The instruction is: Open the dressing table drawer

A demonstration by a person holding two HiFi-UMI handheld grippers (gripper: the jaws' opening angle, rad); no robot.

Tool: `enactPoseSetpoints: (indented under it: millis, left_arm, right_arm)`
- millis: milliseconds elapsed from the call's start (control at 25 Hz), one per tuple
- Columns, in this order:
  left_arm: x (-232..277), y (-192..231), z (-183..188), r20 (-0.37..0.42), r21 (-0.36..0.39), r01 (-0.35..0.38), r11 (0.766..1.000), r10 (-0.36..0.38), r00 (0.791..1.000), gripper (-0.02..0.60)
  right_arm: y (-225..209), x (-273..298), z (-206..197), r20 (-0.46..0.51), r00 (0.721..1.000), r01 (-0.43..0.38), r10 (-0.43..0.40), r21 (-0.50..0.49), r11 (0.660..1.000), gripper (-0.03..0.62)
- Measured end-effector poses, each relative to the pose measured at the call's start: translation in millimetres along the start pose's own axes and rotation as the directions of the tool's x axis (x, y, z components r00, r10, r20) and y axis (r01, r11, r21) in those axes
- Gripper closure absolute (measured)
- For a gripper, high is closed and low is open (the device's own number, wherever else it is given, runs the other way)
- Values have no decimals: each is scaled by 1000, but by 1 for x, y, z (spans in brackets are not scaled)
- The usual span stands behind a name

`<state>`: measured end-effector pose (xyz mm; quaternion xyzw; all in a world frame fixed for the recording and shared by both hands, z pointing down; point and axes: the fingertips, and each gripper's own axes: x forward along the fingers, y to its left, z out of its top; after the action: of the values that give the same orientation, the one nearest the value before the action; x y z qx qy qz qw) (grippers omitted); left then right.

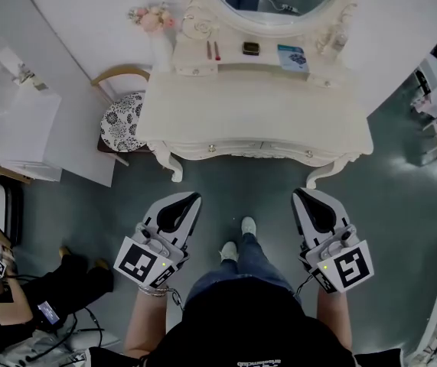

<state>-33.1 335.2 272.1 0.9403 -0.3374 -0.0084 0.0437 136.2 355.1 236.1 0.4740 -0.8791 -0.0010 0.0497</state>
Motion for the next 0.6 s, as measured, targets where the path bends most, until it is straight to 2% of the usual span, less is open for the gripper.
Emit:
enactPoseSetpoints:
  millis: [600]
  left_arm:
    - [65,33,9,23,-24,-104,994,105,994,563]
  right_arm:
    - [-63,64,2,1,991,-132,132,-8,991,574]
